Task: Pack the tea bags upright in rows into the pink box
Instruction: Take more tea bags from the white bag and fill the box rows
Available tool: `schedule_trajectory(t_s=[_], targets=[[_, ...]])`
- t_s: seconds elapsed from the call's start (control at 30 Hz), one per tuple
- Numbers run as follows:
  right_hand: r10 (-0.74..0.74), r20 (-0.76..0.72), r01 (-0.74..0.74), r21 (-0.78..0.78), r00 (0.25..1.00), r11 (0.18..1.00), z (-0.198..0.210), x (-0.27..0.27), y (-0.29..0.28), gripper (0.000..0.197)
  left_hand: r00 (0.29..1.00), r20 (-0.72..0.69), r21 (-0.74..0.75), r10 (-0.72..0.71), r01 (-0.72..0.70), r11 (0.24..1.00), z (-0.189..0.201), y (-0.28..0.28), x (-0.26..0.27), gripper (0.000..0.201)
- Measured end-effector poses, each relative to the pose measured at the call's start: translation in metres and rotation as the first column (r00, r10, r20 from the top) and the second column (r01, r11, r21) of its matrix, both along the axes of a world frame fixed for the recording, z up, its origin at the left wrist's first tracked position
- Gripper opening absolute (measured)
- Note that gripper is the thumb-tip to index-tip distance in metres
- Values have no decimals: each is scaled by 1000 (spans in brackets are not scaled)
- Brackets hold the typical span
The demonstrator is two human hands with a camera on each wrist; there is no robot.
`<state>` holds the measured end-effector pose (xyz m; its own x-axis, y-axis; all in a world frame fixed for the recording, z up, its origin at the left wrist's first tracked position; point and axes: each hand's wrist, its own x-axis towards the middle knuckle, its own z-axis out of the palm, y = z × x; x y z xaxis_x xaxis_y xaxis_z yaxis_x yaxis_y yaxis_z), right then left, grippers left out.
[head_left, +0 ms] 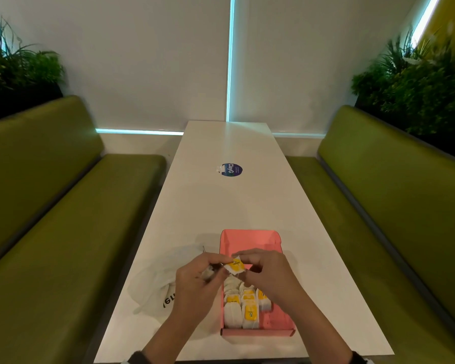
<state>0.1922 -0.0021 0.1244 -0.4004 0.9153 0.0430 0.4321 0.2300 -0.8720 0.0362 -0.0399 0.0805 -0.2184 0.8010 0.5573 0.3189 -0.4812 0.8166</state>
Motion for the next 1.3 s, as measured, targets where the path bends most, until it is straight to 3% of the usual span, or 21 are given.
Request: schedule_trajectory(t_s=[0.27,0.6,0.73,0.9,1.0,1.17,1.27,1.3], targets=[[-22,-162,-16,-232,987,973,2,3,-3,18,1000,-14,15,-19,19,1000,3,3,3,7],[49,-24,-53,-169,998,984,1,2,-4,13,973,230,-228,28,25,973,4,1,11,20],[63,-116,-83,-173,991,981,4,3,-3,16,953,302,-298,-8,102,949,6,0,12,17],[-124,-165,96,-164,978,982,-1,1,-1,16,942,324,-322,88,23,946,5,0,12,9],[-209,-154,190,-128,966,973,-3,1,2,20,962,250,-301,108,-29,953,4,-1,9,9],[18,-88,-24,-75,996,997,1,2,-5,3,982,182,-326,-57,115,938,10,-7,15,19],[51,-98,-63,-122,994,991,4,9,-1,18,980,187,-342,-65,127,931,10,-5,14,6],[26,-130,-46,-153,991,987,6,11,1,20,980,186,-342,-77,138,929,9,-5,13,15]])
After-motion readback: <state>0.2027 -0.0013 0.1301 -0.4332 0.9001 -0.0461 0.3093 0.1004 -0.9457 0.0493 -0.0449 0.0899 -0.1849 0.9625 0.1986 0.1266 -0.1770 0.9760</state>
